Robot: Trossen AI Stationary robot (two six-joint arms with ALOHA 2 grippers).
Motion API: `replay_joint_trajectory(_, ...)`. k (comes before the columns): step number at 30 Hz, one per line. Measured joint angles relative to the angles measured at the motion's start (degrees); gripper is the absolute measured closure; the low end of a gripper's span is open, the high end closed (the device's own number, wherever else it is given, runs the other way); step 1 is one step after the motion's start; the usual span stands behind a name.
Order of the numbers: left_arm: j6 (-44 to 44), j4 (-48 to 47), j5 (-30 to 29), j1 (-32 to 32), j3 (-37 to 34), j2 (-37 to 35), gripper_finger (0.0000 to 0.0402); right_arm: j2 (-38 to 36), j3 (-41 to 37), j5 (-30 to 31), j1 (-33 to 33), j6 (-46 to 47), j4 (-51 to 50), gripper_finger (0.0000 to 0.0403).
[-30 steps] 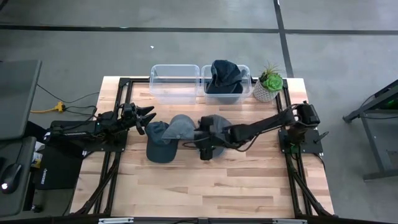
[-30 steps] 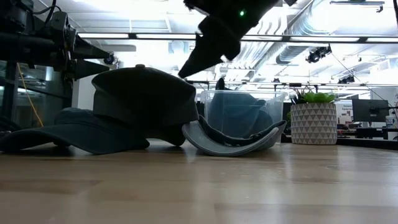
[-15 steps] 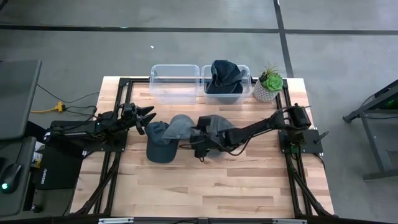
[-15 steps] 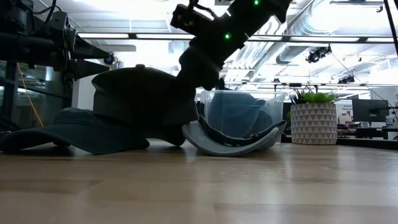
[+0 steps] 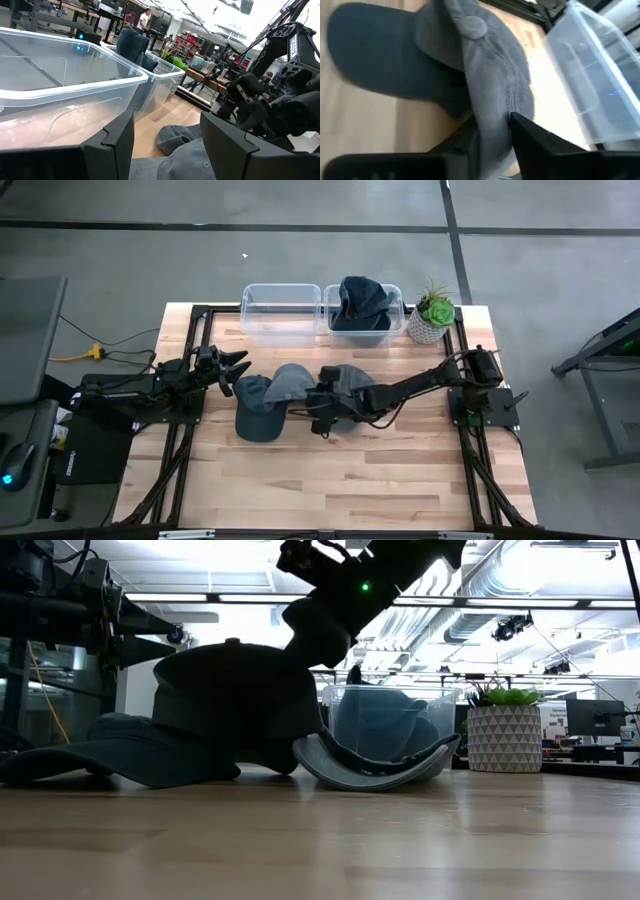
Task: Pick & Place hat
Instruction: Put the left gray cap into the left transparent bin
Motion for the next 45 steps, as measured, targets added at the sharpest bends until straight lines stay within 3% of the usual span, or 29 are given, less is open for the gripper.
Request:
replay_joint_trajectory(4, 0.0, 0.0, 0.0, 0.0, 0.02, 0.01, 0.0209, 0.0, 0.0, -0.95, -1.42, 4.42, -0.17, 0.0366)
replay_joint_trajectory(7, 0.0, 0.0, 0.0, 0.0, 0.01, 0.0, 0.0209, 0.0, 0.0, -4.95, -2.81, 6.86, -0.2, 0.0395)
replay_joint_trajectory(15, 0.0, 0.0, 0.0, 0.0, 0.01, 0.01, 0.0209, -0.48, 1.65, -12.75, -6.1, 13.16, -3.09, 0.04)
replay_joint_trajectory(28, -0.04, 0.33, -0.25, 0.0, 0.0, 0.0, 0.0209, -0.55, 15.56, -19.93, -10.08, 4.9, -25.2, 0.0402)
replay_joint_trajectory(35, -0.09, 0.22, -0.59, 0.0, 0.01, 0.0, 0.0209, -0.55, 22.04, -24.68, -12.9, 1.21, -29.51, 0.0402)
replay_joint_trajectory(45, -0.49, 0.48, -0.07, 0.0, 1.52, 0.03, 0.0209, -0.55, 34.28, -25.47, -14.58, 1.19, -39.02, 0.0403)
